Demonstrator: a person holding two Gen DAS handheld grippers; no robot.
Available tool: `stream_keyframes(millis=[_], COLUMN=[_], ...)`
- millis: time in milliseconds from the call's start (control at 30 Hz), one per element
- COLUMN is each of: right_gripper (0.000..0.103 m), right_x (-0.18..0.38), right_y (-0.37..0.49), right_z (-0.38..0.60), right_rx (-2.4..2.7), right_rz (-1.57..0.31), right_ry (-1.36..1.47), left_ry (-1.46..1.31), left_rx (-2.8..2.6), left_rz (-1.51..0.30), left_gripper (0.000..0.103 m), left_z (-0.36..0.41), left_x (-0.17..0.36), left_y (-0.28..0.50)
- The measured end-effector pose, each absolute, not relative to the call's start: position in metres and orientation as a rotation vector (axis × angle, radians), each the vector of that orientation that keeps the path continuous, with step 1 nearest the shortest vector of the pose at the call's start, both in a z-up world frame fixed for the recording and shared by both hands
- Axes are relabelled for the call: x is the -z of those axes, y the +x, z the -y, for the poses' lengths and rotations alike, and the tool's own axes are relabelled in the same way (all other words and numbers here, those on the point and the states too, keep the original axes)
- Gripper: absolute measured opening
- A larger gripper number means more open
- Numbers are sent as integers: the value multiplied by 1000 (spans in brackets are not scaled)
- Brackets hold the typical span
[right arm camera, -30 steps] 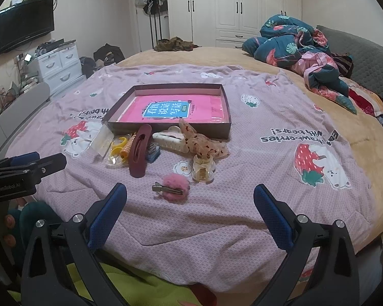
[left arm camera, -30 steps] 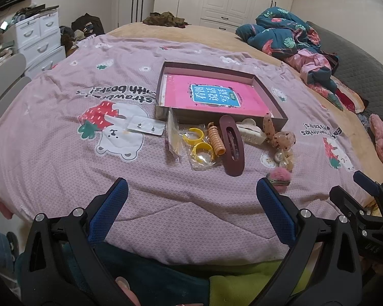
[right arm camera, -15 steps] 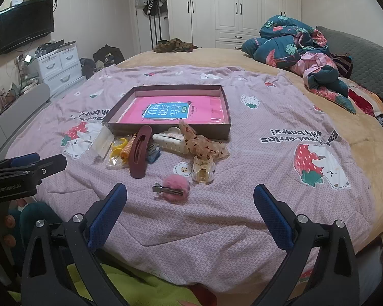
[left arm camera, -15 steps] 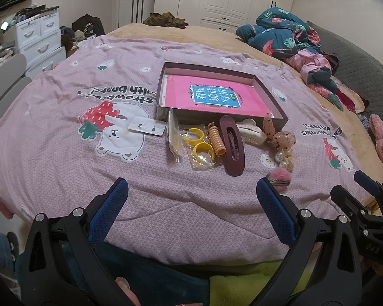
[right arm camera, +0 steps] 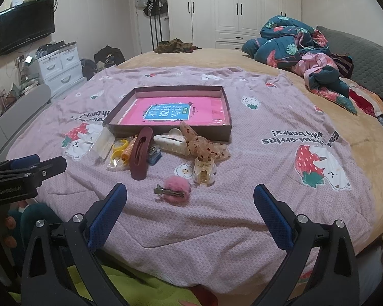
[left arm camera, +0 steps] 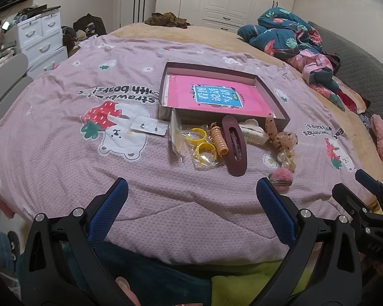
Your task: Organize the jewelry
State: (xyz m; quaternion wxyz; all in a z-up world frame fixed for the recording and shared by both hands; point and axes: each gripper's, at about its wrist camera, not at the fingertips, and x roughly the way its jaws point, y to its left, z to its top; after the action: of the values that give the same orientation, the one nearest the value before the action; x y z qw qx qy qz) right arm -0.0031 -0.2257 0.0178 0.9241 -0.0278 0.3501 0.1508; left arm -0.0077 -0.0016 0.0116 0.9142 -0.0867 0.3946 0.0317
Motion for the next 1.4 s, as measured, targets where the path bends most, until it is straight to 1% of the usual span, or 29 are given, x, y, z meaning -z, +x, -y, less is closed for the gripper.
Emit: stream_keyframes(millis=[333, 700, 1000, 1200, 1267, 1333, 1367, 1400], right_gripper=[99, 99, 99, 99, 97, 87, 86, 85], right_x=[-16, -7, 12, 26, 31, 36, 38, 41], right_y=[10, 46, 76, 98, 107, 116, 119, 124], right_z=[207, 173, 141, 127, 123, 119, 118, 116], right_rx=[-376, -462, -495, -503, -498, -497, -492, -493], right_rz=[-735, -775, -793, -818, -824, -836, -843, -851], right_ry=[-68, -66, -105, -117, -123, -126, -133, -132], left_ry=[-218, -273, -312, -324, -331, -336, -333, -331], left_rx=[-96, -145, -180, -147, -123, -100, -96, -88], left_rz=[-819, -841, -876, -900, -907, -910, -911, -913], left_gripper=[94, 94, 94, 94, 94, 94, 93, 89], left_z=[-23, -56, -82, -86, -84, -83, -81, -79], left_x=[-9, 1, 13, 20, 22, 23, 23, 24], left_y=[-6, 6, 27, 47, 55, 62, 65, 69])
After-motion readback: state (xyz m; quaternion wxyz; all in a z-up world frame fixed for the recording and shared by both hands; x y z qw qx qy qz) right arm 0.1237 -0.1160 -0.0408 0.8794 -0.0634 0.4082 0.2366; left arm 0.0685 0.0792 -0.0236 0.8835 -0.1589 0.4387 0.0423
